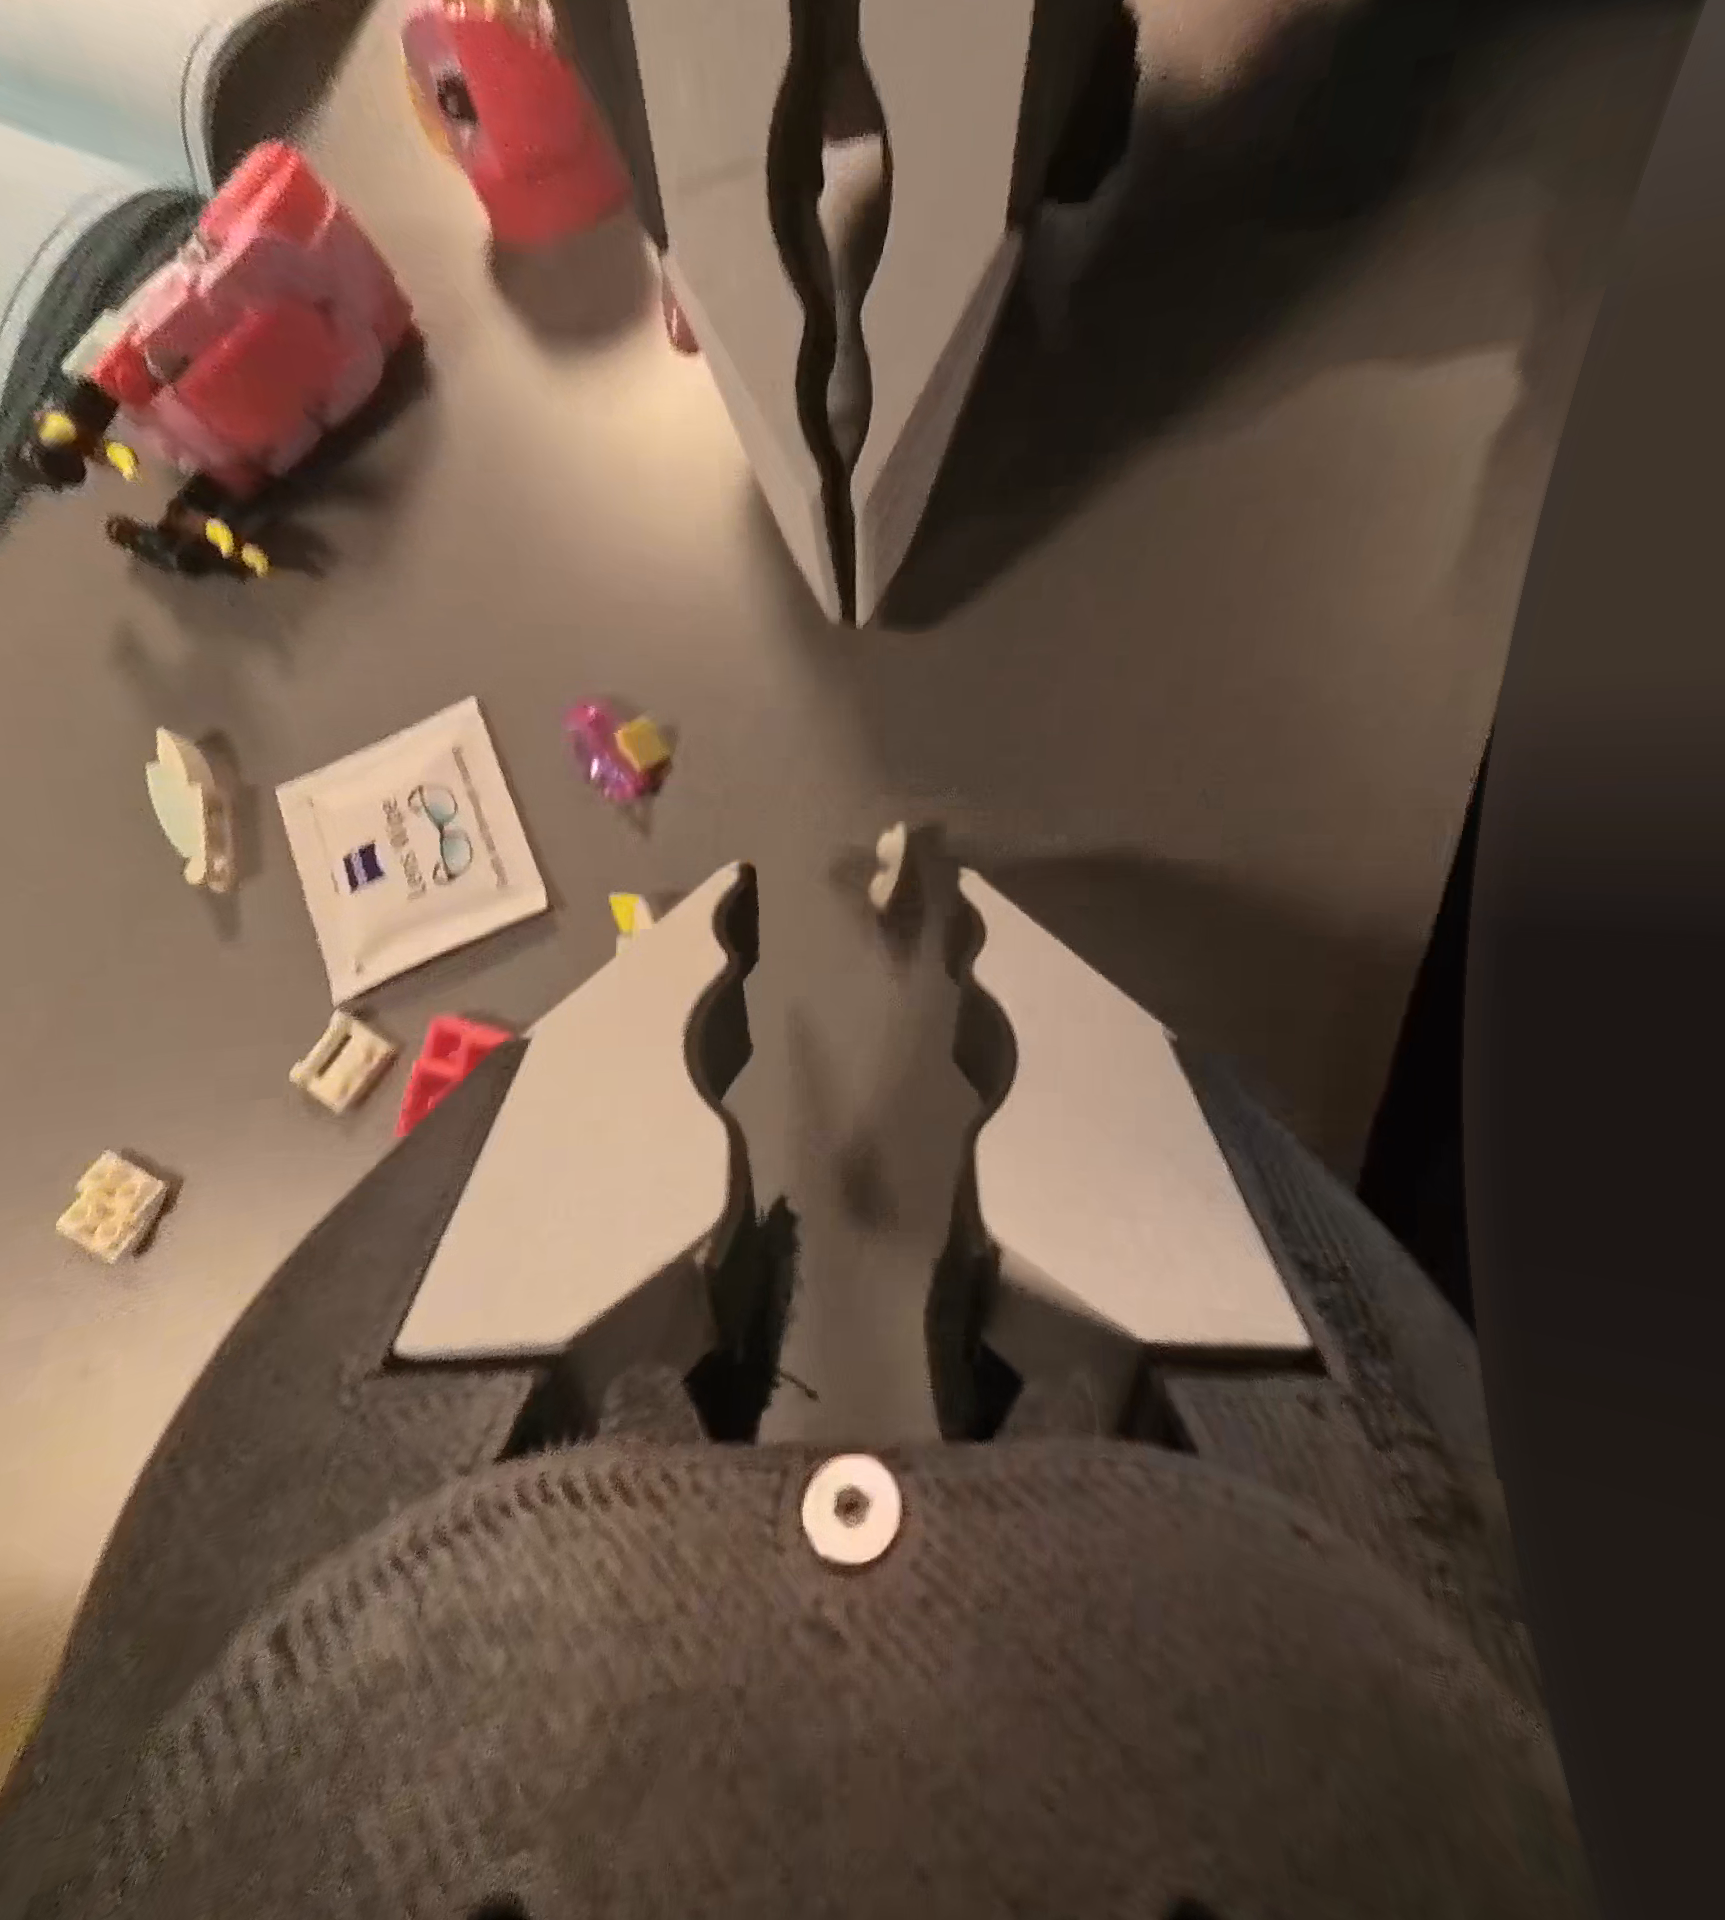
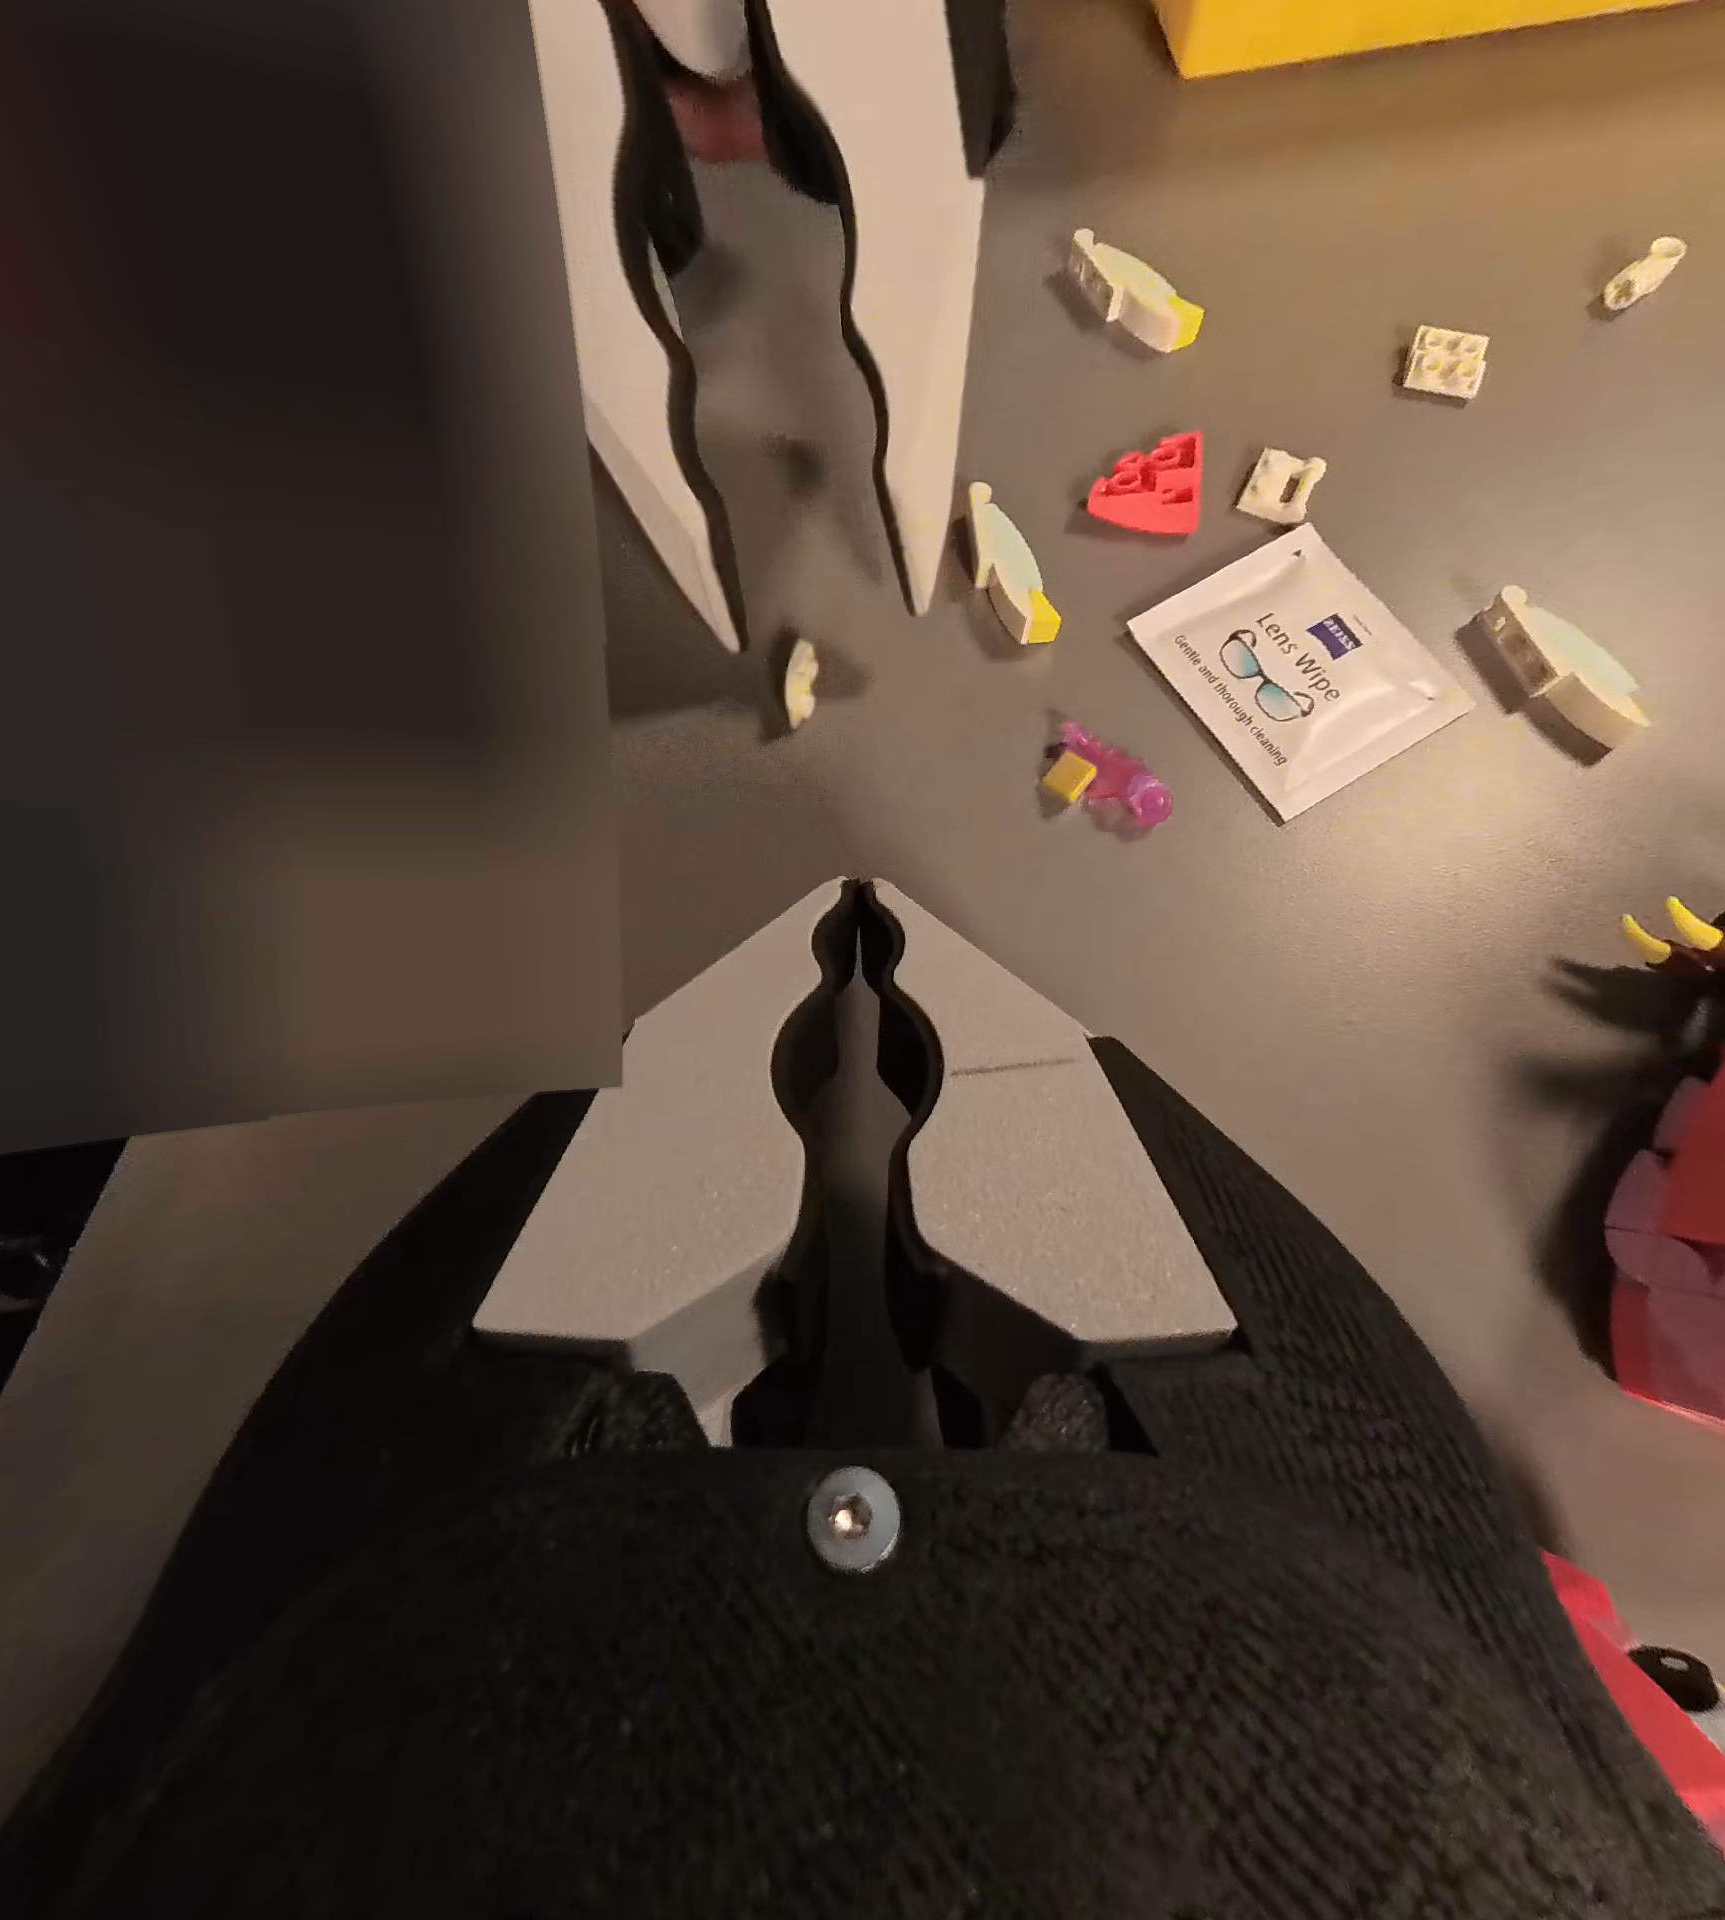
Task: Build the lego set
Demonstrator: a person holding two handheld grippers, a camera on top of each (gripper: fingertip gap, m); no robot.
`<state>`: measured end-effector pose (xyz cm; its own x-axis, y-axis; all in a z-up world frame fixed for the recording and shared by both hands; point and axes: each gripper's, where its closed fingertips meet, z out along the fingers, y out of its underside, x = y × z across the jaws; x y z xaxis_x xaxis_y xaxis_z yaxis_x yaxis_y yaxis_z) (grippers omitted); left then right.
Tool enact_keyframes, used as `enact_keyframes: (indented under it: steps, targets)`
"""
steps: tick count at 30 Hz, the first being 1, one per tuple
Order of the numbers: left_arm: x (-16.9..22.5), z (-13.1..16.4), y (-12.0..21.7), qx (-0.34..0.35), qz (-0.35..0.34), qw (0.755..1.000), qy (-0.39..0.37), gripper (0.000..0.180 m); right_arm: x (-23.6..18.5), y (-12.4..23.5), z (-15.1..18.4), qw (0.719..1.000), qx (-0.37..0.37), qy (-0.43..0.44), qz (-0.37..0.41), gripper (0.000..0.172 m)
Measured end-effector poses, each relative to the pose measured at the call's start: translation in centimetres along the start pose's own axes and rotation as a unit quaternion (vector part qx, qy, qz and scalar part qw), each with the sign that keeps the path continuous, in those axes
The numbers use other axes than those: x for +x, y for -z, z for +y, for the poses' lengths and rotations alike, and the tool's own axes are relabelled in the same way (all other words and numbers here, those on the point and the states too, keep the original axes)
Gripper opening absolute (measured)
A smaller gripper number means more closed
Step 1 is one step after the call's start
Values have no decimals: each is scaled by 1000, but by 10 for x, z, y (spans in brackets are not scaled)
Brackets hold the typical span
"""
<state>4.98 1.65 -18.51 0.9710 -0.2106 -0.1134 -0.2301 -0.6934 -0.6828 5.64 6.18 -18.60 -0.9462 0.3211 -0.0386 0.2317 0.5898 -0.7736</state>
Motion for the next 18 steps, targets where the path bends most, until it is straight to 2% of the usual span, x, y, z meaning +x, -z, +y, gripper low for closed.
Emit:
enact_keyframes:
  steps: [5, 10, 14, 18]
  targets:
    - [-1, 8, 5, 5, 6, 1000, 27, 29, 11, 0, 1, 999, -3, -15, 30, 2]
    - [2, 10, 1, 2, 17, 999, 34, 31, 30, -8, 1, 996, 3, -53, 78, 21]
    - [2, 8, 1, 12, 16, 999, 29, 32, 39, -15, -6, 992, 6, -52, 115, 24]
    - [-3, 6, 4, 26, 7, 999, 33, 31, 40, -23, -12, 991, 5, -66, 120, 22]
